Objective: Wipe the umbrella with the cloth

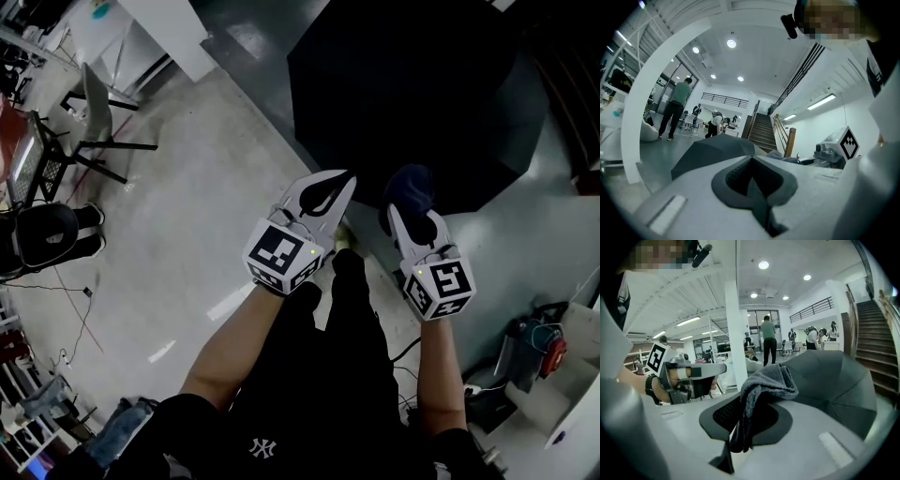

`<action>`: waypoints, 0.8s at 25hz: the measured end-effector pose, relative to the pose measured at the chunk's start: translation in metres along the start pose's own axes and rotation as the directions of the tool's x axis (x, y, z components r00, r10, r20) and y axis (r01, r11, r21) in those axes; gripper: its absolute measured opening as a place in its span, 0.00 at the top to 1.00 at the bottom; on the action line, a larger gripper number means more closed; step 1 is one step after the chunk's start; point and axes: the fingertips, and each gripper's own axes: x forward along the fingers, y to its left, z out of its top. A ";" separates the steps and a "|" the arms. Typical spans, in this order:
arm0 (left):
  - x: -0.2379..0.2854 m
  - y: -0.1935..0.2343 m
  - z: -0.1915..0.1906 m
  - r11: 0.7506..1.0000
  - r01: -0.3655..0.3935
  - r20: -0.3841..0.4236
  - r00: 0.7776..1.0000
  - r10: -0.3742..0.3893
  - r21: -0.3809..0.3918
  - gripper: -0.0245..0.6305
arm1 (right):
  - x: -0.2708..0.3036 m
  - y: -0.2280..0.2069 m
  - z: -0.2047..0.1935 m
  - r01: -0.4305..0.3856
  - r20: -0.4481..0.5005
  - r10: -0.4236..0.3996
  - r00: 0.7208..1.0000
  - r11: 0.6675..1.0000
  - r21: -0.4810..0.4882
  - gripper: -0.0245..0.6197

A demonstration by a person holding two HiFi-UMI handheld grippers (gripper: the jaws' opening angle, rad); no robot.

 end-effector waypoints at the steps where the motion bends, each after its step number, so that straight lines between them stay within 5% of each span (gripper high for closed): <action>1: 0.008 0.002 -0.005 1.000 0.001 -0.001 1.000 -0.001 -0.001 0.96 | 0.005 -0.011 -0.006 0.012 -0.015 -0.012 1.000 1.000 -0.009 0.84; 9: 0.068 0.030 -0.040 1.000 -0.026 -0.011 1.000 0.026 -0.012 0.96 | 0.056 -0.104 -0.044 0.041 -0.133 -0.056 0.990 0.993 -0.111 0.84; 15: 0.098 0.046 -0.063 0.999 -0.045 -0.011 0.999 0.045 -0.030 0.96 | 0.083 -0.148 -0.060 0.097 -0.207 -0.179 0.962 0.931 -0.353 0.84; 20: 0.118 0.058 -0.107 0.998 -0.030 -0.014 0.999 0.029 -0.046 0.96 | 0.110 -0.178 -0.098 0.149 -0.230 -0.252 0.940 0.909 -0.389 0.84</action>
